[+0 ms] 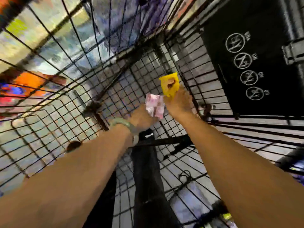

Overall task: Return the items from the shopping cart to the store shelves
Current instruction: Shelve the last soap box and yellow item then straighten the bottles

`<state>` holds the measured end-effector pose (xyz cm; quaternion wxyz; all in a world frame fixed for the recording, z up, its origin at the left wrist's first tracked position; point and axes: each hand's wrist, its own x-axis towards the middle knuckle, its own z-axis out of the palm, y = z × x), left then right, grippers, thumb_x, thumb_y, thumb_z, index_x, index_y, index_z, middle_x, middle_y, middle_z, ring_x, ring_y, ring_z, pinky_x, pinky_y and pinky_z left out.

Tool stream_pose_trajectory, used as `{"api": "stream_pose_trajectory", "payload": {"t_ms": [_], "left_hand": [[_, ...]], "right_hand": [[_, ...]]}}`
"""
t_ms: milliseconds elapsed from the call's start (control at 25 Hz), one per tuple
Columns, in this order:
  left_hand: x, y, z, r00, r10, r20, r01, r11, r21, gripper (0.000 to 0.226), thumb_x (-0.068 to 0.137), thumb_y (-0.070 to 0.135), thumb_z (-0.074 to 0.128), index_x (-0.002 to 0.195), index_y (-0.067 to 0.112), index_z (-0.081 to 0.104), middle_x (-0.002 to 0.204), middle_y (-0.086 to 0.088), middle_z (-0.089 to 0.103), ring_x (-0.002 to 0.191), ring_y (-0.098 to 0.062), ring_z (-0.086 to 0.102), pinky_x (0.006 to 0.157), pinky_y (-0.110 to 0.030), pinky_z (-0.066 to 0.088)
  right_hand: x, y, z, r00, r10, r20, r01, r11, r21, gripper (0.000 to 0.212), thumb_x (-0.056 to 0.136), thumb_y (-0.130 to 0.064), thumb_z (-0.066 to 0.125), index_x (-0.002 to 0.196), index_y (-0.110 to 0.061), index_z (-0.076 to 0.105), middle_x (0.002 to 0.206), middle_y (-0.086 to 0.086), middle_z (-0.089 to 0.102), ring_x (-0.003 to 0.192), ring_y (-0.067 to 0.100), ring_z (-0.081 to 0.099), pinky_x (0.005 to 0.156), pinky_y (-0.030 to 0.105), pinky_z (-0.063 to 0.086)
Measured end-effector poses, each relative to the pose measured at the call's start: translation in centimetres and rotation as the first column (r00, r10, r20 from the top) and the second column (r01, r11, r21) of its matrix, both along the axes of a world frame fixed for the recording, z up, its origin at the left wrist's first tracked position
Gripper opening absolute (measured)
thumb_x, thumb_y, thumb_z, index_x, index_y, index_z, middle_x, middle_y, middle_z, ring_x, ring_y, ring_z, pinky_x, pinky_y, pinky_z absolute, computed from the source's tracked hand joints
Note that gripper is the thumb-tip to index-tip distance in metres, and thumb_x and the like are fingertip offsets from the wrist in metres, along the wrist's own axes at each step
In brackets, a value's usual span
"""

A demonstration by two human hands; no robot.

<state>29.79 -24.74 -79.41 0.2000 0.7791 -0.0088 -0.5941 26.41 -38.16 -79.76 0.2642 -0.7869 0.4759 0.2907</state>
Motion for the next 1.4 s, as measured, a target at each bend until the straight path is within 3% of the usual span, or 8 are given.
{"api": "stream_pose_trajectory", "payload": {"t_ms": [160,480,720,960,1120,1200,1280,1400], "left_hand": [[-0.3,-1.0,-1.7,0.976,0.218,0.021,-0.218,0.975,0.045,0.1,0.048,0.069,0.071,0.121,0.003,0.053,0.124,-0.019,0.057,0.115,-0.037,0.055,0.095,-0.047,0.049],[-2.2,-1.0,-1.8,0.903,0.366,0.226,-0.39,0.918,0.071,0.055,0.079,0.032,0.072,0.121,0.007,0.048,0.13,-0.015,0.046,0.119,-0.035,0.048,0.099,-0.044,0.043],[-3.5,2.9,0.6,0.743,0.669,0.011,-0.667,0.741,-0.073,0.043,0.071,0.023,0.077,0.102,0.016,0.047,0.093,0.001,0.061,0.086,-0.02,0.062,0.076,-0.033,0.052],[-1.6,13.8,6.9,0.759,0.65,0.038,-0.649,0.76,-0.038,0.041,0.068,0.026,0.076,0.089,0.032,0.041,0.098,-0.005,0.058,0.086,-0.025,0.059,0.075,-0.036,0.053],[-0.2,19.6,15.9,0.883,0.46,0.089,-0.46,0.888,-0.027,0.025,0.088,0.021,0.06,0.07,0.02,0.044,0.072,-0.003,0.05,0.073,-0.019,0.052,0.066,-0.015,0.043],[-0.2,22.2,20.3,0.908,0.381,0.173,-0.375,0.925,-0.066,0.013,0.09,0.017,0.059,0.09,0.006,0.053,0.087,-0.013,0.055,0.08,-0.025,0.054,0.065,-0.025,0.042],[-0.4,24.3,23.2,0.898,0.375,0.229,-0.356,0.927,-0.118,0.044,0.087,0.022,0.064,0.12,0.001,0.046,0.098,-0.009,0.056,0.094,-0.027,0.056,0.076,-0.032,0.046],[-2.2,29.3,29.3,0.859,0.438,0.267,-0.362,0.886,-0.288,0.041,0.085,0.021,0.068,0.115,0.002,0.046,0.089,0.0,0.053,0.088,-0.021,0.051,0.074,-0.025,0.043]], "right_hand": [[0.9,-0.1,-1.3,0.996,-0.08,-0.045,0.077,0.995,-0.06,0.081,0.09,-0.048,0.053,0.146,0.001,0.021,0.151,0.023,0.022,0.137,0.038,0.029,0.105,0.041,0.034],[1.3,-0.7,-1.9,0.93,-0.359,0.081,0.345,0.928,0.142,0.05,0.078,-0.037,0.073,0.119,-0.013,0.057,0.116,0.002,0.061,0.094,0.018,0.055,0.082,0.032,0.047],[-1.8,1.7,-0.1,0.933,-0.352,-0.072,0.351,0.849,0.395,0.023,0.081,-0.028,0.07,0.098,-0.02,0.058,0.113,0.018,0.064,0.095,0.034,0.063,0.065,0.038,0.054],[-5.6,7.1,7.7,0.992,0.061,-0.108,-0.005,0.89,0.456,0.016,0.084,-0.032,0.067,0.09,-0.017,0.063,0.11,0.015,0.067,0.102,0.034,0.063,0.091,0.046,0.051],[-5.4,11.4,16.6,0.89,0.452,-0.057,-0.41,0.85,0.33,0.033,0.091,-0.038,0.052,0.102,-0.008,0.06,0.101,0.012,0.062,0.101,0.034,0.061,0.077,0.035,0.046],[-5.2,13.9,20.9,0.854,0.518,-0.047,-0.496,0.837,0.231,0.037,0.091,-0.045,0.048,0.098,-0.011,0.057,0.095,0.009,0.058,0.094,0.032,0.059,0.07,0.032,0.039],[-4.9,16.5,24.1,0.835,0.55,-0.008,-0.542,0.826,0.156,0.034,0.09,-0.047,0.049,0.085,-0.014,0.052,0.091,0.01,0.06,0.089,0.033,0.06,0.068,0.032,0.038],[-4.5,22.8,29.0,0.777,0.62,0.11,-0.628,0.774,0.08,0.031,0.091,-0.044,0.052,0.087,-0.014,0.048,0.095,0.014,0.061,0.096,0.037,0.062,0.069,0.034,0.04]]}}
